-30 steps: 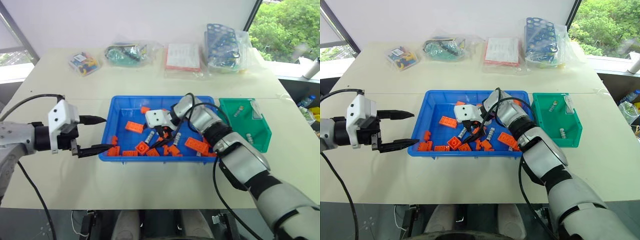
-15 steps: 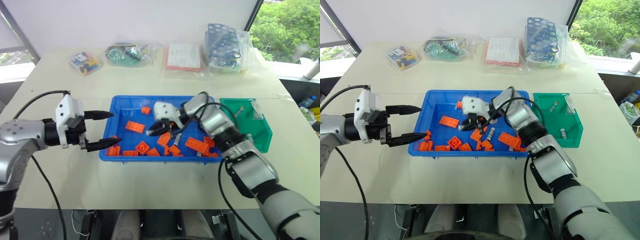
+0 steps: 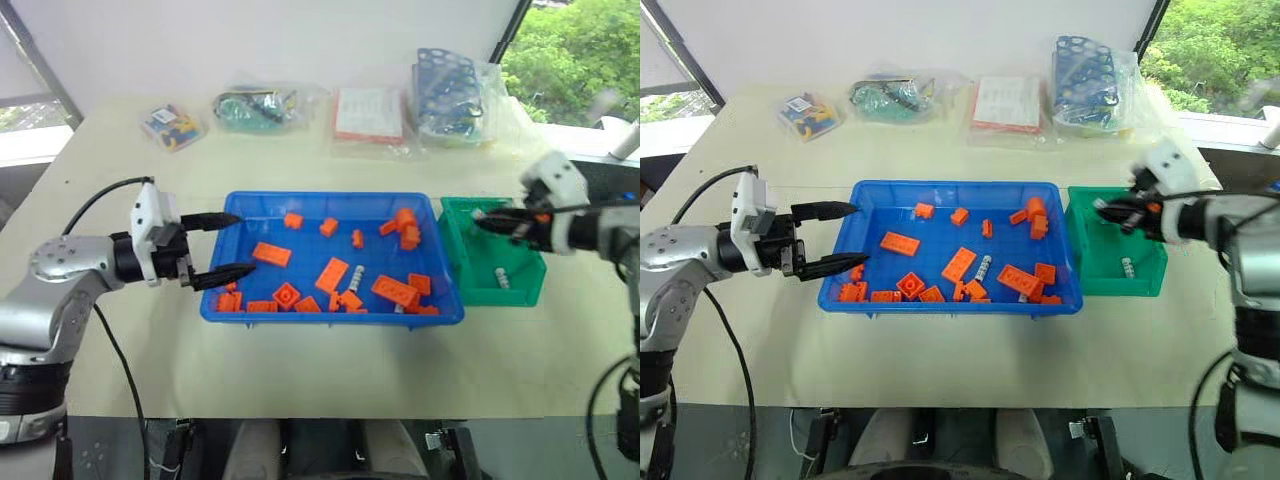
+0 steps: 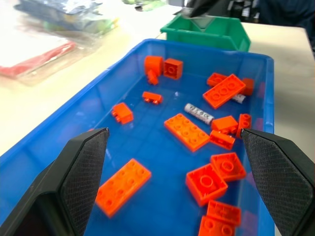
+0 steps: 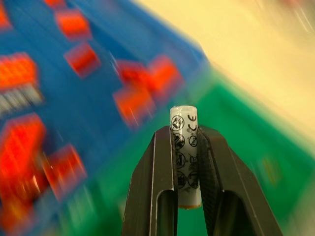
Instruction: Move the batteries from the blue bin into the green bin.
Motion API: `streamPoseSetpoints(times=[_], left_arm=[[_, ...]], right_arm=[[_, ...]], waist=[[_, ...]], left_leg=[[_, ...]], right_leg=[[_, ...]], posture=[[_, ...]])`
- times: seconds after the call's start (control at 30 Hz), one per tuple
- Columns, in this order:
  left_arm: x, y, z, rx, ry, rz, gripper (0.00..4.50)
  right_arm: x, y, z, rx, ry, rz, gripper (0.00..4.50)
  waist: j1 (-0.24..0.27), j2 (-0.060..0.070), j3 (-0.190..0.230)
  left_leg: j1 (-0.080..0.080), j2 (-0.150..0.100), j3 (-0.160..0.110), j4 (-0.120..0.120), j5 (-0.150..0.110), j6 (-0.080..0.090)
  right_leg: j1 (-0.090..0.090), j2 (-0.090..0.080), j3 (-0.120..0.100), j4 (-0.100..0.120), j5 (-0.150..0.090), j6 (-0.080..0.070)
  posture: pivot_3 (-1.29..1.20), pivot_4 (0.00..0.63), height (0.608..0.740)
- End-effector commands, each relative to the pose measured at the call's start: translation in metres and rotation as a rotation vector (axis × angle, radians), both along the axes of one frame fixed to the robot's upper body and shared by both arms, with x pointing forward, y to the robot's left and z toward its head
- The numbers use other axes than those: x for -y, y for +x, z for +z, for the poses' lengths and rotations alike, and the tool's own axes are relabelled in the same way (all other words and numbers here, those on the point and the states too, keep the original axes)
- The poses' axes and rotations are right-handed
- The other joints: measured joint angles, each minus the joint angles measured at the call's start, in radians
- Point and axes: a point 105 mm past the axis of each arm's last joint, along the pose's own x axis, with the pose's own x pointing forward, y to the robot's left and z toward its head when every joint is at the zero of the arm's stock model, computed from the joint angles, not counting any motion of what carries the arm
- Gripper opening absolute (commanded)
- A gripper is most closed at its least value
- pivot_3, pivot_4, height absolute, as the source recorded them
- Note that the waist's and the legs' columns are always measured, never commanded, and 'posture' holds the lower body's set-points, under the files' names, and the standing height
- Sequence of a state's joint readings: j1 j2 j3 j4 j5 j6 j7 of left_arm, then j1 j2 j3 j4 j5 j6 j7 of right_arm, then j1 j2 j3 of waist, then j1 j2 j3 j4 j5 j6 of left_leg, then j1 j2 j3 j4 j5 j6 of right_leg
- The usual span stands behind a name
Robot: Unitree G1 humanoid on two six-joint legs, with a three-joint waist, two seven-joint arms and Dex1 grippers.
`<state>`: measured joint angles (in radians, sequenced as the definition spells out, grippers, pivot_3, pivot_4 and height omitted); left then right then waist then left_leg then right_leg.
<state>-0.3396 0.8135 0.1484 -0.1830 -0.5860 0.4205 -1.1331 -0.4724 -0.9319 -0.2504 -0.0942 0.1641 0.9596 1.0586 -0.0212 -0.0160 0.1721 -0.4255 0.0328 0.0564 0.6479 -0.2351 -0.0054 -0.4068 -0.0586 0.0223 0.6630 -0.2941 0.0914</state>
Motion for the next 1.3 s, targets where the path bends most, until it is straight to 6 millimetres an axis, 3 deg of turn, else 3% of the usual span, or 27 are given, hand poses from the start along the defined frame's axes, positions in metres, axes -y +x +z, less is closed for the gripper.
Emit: streamPoseSetpoints(times=[0.03,0.23,0.33,0.43,0.53,0.63,0.7,0.83,1.07,1.3], left_arm=[[0.003,0.005,0.005,0.040,0.005,-0.018,4.50],[0.008,0.010,0.009,0.046,0.011,-0.048,4.50],[0.009,0.010,0.010,0.046,0.014,-0.053,4.50],[0.010,0.007,0.008,0.037,0.010,-0.056,4.50],[0.010,0.006,0.007,0.032,0.013,-0.057,4.50],[0.010,0.005,0.007,0.031,0.016,-0.058,4.50],[0.011,0.004,0.008,0.032,0.019,-0.058,4.50],[0.011,-0.001,0.006,0.039,0.042,-0.058,4.50],[0.008,-0.006,0.004,0.034,0.049,-0.039,4.50],[0.008,-0.007,0.005,0.032,0.051,-0.035,4.50]], right_arm=[[0.002,-0.005,0.016,0.072,-0.010,-0.026,0.06],[-0.001,0.000,0.019,0.108,-0.044,-0.040,2.83],[-0.014,0.004,0.032,0.135,-0.011,-0.011,2.83],[-0.068,0.005,0.042,0.145,0.065,0.169,2.83],[-0.101,0.003,0.040,0.128,0.105,0.270,2.83],[-0.137,0.005,0.024,0.080,0.126,0.369,3.64],[-0.152,0.007,0.010,0.069,0.071,0.404,4.47],[-0.164,0.011,-0.021,-0.037,0.070,0.369,4.47],[-0.171,0.000,-0.046,-0.197,0.194,0.299,4.47],[-0.171,-0.009,-0.068,-0.268,0.191,0.269,4.47]], waist=[[-0.003,0.000,0.000],[0.005,0.000,0.000],[0.007,0.000,0.000],[0.000,0.000,0.000],[-0.001,0.000,0.000],[0.007,0.000,0.000],[0.010,0.000,0.000],[0.009,0.000,0.000],[0.007,0.000,0.000],[0.008,0.000,0.000]], left_leg=[[0.000,0.000,0.000,0.000,0.000,0.000],[-0.001,0.000,0.000,0.001,0.000,0.000],[-0.001,0.000,0.000,0.001,0.000,0.000],[-0.001,0.000,0.000,0.001,0.000,0.000],[-0.001,0.002,-0.001,0.000,0.000,0.000],[-0.002,0.003,-0.002,0.000,0.000,0.000],[-0.002,0.003,-0.002,0.001,0.000,0.000],[-0.002,0.001,-0.002,0.002,0.000,0.000],[-0.002,0.001,-0.002,0.001,0.000,0.000],[-0.002,0.001,-0.002,0.001,0.000,0.000]], right_leg=[[0.000,0.001,0.001,0.000,0.000,0.000],[-0.001,0.003,0.001,0.000,0.000,0.000],[-0.001,0.002,0.001,0.000,0.000,0.001],[-0.001,0.003,0.001,0.000,0.000,0.001],[-0.001,0.005,0.001,0.001,0.000,0.000],[-0.001,0.006,0.001,0.000,0.000,0.000],[-0.001,0.006,0.001,0.000,0.000,0.000],[-0.001,0.003,0.001,0.000,0.000,0.000],[-0.001,0.003,0.000,0.001,0.000,0.000],[-0.001,0.003,0.000,0.001,0.000,0.000]], posture=[[0.00,0.150,0.739],[0.00,0.150,0.739],[0.00,0.150,0.739],[0.00,0.150,0.739],[0.00,0.150,0.739],[0.00,0.150,0.739],[0.00,0.150,0.739],[0.00,0.150,0.739],[0.00,0.150,0.739],[0.00,0.150,0.739]])
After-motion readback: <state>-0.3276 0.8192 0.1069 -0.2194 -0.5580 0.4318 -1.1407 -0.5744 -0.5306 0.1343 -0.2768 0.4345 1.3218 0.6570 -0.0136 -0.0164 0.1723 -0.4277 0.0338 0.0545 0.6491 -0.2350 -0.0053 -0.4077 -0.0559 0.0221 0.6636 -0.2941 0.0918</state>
